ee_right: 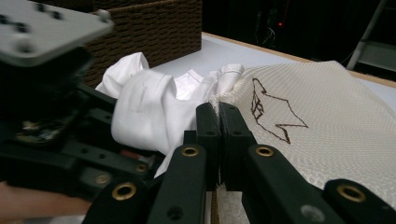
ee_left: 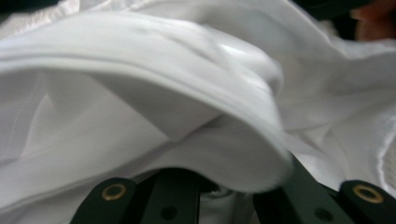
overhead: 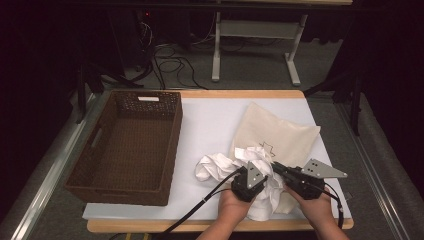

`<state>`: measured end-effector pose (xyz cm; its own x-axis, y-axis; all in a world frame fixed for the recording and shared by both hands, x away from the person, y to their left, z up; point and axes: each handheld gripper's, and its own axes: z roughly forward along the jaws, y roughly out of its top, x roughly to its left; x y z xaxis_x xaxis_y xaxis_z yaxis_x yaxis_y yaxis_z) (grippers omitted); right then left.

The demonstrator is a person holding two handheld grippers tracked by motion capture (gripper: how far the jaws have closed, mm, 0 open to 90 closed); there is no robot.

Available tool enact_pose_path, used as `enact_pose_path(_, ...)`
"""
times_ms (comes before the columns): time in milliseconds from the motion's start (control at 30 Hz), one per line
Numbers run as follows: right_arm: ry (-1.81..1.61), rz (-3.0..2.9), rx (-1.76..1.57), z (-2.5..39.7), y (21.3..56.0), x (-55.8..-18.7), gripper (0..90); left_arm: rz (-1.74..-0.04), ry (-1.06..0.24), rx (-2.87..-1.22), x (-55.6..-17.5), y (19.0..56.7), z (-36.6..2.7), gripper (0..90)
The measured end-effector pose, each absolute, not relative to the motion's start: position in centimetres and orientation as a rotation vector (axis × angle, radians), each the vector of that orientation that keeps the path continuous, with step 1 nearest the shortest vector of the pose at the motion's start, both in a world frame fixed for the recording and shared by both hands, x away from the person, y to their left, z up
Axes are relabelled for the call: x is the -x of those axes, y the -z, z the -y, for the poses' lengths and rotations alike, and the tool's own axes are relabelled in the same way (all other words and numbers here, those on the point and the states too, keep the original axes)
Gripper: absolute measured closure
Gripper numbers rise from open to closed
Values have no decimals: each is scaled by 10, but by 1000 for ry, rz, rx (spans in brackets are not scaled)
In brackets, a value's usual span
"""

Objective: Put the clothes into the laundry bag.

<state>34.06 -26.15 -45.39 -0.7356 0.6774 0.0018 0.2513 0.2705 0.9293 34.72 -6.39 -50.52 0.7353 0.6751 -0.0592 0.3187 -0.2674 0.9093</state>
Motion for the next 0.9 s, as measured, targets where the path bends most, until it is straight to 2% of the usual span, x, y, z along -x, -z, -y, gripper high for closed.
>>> enact_pose_path(67, -1451, -2155, -837, 261, 454, -338, 893, -771, -417, -1862, -347, 505, 65, 811)
enact_pose_path(133, -1454, -2151, -823, 262, 454, -339, 893, -747, -402, -1846, -344, 505, 63, 761)
enact_pose_path(200, -1462, -2132, -828, 264, 453, -339, 892, -706, -392, -1820, -339, 504, 59, 624)
enact_pose_path(367, -1456, -2119, -847, 267, 454, -338, 891, -646, -391, -1837, -321, 497, 44, 345)
enact_pose_path(433, -1455, -2116, -854, 268, 455, -338, 891, -637, -389, -1831, -314, 495, 34, 280)
enact_pose_path(667, -1447, -2112, -864, 268, 455, -339, 890, -677, -355, -1784, -308, 490, 6, 265)
enact_pose_path(900, -1454, -2105, -871, 270, 455, -339, 890, -745, -376, -1732, -316, 484, -12, 179)
